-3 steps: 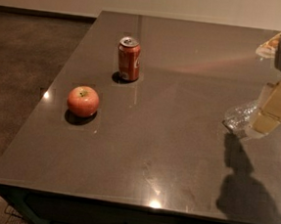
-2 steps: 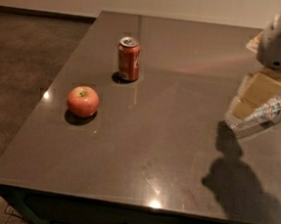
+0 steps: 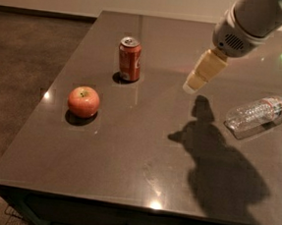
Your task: Knock coke can over
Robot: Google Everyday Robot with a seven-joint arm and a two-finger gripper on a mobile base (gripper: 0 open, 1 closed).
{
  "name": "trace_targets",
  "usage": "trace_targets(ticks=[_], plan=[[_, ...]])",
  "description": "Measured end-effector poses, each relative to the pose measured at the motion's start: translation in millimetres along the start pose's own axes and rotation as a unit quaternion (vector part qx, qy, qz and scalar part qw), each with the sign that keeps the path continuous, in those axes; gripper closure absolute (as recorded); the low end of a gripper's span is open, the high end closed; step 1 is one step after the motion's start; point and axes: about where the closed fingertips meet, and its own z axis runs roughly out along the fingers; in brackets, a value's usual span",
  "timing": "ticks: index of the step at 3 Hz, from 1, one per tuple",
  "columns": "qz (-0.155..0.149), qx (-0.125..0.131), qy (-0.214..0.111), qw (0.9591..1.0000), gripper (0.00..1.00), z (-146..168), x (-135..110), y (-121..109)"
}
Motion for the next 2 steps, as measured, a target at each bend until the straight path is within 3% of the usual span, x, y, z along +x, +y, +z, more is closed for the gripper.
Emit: trace_targets(ticks=[2], plan=[[0.045,-0.010,-0.054,0.9975,0.00,52,-54,-14]])
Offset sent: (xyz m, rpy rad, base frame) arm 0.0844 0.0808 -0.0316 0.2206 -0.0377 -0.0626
